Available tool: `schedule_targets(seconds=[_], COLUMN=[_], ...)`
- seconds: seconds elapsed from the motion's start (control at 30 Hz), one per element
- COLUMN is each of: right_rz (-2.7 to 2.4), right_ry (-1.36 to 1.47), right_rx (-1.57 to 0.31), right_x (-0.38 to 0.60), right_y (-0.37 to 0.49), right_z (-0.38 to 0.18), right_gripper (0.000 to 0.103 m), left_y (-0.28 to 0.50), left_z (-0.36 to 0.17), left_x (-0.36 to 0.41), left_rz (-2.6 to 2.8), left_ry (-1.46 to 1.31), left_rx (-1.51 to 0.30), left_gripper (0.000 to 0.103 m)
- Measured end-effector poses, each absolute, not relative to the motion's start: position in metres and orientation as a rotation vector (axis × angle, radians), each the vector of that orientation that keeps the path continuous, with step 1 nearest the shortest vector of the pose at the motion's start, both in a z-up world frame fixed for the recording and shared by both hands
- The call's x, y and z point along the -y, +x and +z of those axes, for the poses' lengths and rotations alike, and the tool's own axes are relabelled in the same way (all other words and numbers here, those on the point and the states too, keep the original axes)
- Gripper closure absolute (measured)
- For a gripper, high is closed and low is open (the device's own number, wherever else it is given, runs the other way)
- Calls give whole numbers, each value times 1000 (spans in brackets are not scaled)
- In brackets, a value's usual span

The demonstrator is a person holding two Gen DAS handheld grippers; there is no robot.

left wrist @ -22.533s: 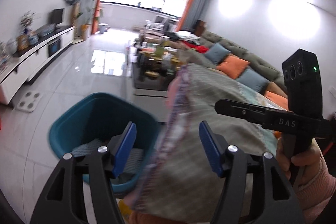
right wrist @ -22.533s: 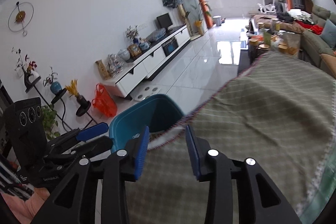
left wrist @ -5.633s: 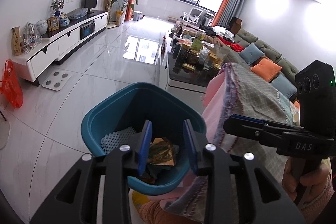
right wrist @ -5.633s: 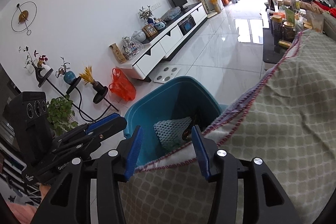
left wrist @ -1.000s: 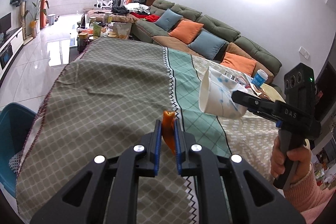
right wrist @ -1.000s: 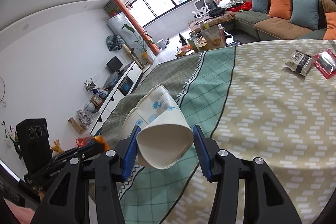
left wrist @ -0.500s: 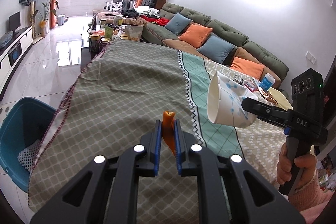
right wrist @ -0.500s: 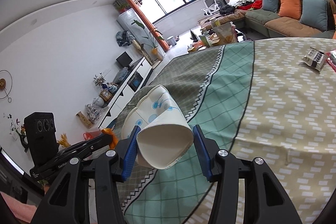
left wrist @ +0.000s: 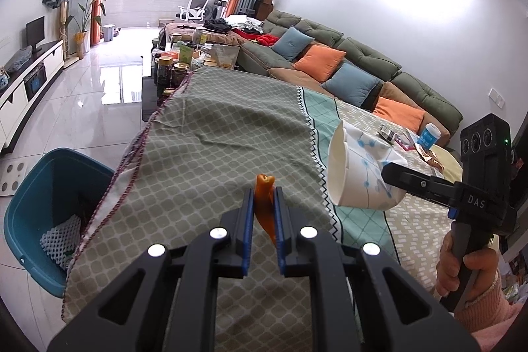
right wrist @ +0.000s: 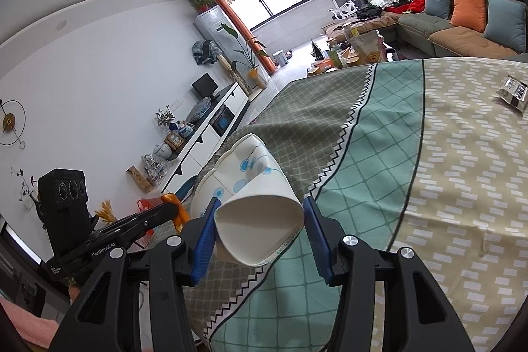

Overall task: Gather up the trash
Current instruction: 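Lift the orange peel and paper cup off the bed with both grippers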

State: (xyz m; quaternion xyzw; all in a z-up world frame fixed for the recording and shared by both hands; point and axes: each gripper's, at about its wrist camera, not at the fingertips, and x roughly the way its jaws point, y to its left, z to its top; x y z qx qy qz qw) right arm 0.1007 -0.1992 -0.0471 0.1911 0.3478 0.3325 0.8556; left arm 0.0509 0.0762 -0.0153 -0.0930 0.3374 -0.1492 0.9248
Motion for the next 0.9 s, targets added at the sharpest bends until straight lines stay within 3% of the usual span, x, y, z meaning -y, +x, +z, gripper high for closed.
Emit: schedule_targets(seconds=[0.9], right_rz=[758], right_ry=[382], right_rx=[-741], right_x=[172], right_y=[106], right_z=[-48], right_gripper=[52], left_y=[40], left_z=[-14], left_x=[-101], left_rz=[-239], left_ry=[-208], left_rx=[-680], left_gripper=[90])
